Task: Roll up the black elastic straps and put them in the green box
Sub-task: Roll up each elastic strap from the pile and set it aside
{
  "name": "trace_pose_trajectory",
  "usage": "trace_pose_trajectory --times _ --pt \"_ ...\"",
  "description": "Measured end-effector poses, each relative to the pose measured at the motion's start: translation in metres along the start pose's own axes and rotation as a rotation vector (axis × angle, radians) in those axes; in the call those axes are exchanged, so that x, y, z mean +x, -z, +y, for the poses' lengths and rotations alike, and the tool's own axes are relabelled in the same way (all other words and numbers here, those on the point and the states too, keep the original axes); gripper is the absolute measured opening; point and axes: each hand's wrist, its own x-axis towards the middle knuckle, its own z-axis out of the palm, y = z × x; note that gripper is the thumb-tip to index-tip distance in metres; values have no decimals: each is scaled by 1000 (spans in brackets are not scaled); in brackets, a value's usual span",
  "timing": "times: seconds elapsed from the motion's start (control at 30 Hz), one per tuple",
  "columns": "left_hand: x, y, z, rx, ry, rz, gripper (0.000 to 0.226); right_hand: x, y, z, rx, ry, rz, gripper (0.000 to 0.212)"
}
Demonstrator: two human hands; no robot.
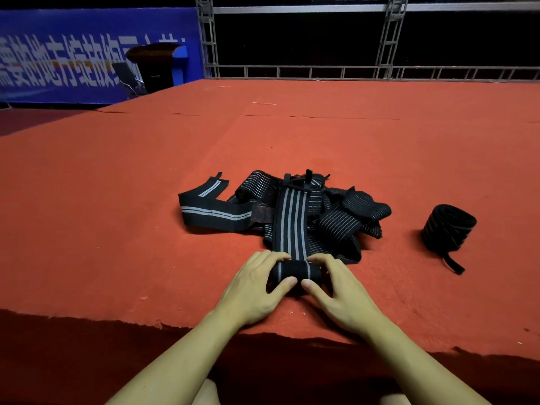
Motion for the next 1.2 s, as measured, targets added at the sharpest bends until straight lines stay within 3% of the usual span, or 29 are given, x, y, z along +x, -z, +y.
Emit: trace_pose_trajectory --times 0.13,0.4,0.63,0.87,0.97,1.2 --pt "-1 2 3 -3 -19 17 40 -2 1 0 16 -30 7 39" --pt "-4 2 3 -7 -19 22 57 -1 4 -1 82 53 -6 51" --pt "-6 8 9 -76 -132 64 38 4 5 -1 189 -45 -62 41" --pt "-10 7 13 -34 -193 27 54 8 1 3 202 -113 -32 58" --pt "-9 6 12 -28 -178 15 60 6 2 -1 234 -121 57 44" --pt "-4 3 6 -3 -52 40 58 -2 8 -9 213 105 100 32"
